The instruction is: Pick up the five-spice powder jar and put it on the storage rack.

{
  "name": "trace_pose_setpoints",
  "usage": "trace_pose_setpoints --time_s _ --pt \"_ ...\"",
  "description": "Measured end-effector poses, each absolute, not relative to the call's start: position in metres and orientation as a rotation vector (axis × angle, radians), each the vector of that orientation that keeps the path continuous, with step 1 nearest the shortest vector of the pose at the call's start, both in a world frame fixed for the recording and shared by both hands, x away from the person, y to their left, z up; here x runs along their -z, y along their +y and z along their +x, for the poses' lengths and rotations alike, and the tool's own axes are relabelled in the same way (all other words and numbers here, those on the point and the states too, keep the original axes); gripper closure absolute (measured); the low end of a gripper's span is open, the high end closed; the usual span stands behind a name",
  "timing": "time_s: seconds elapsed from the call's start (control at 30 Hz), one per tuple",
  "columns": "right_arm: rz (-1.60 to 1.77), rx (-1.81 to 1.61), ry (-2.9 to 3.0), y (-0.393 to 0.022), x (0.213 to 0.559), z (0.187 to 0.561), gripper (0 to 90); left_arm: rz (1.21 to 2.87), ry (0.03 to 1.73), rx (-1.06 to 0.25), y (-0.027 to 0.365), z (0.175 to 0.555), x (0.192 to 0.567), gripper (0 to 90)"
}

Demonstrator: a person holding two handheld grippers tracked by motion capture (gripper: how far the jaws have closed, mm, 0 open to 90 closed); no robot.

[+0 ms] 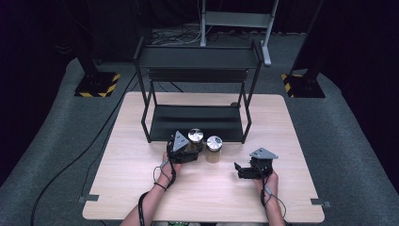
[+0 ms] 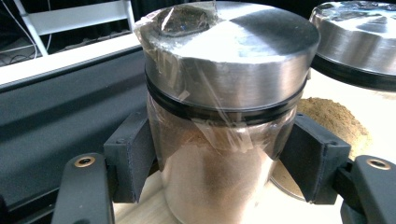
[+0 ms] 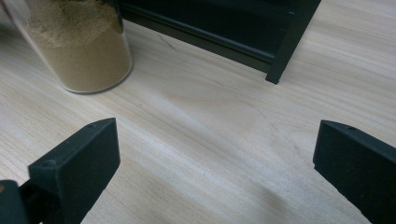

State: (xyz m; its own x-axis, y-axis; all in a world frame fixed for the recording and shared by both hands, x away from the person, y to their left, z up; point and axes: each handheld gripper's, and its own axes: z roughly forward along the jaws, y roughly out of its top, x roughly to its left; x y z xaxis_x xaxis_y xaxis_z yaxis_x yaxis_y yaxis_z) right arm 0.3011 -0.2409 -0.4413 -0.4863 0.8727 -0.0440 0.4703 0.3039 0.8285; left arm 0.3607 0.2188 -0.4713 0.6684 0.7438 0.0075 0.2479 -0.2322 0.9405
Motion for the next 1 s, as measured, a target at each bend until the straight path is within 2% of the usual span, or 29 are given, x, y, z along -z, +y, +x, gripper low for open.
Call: trace_pose_setpoints --time_s 1.0 --pt "1.182 -1.061 2.079 -0.239 0.441 0.300 0.0 1.720 0.835 -0.590 0.231 0.355 0.470 30.7"
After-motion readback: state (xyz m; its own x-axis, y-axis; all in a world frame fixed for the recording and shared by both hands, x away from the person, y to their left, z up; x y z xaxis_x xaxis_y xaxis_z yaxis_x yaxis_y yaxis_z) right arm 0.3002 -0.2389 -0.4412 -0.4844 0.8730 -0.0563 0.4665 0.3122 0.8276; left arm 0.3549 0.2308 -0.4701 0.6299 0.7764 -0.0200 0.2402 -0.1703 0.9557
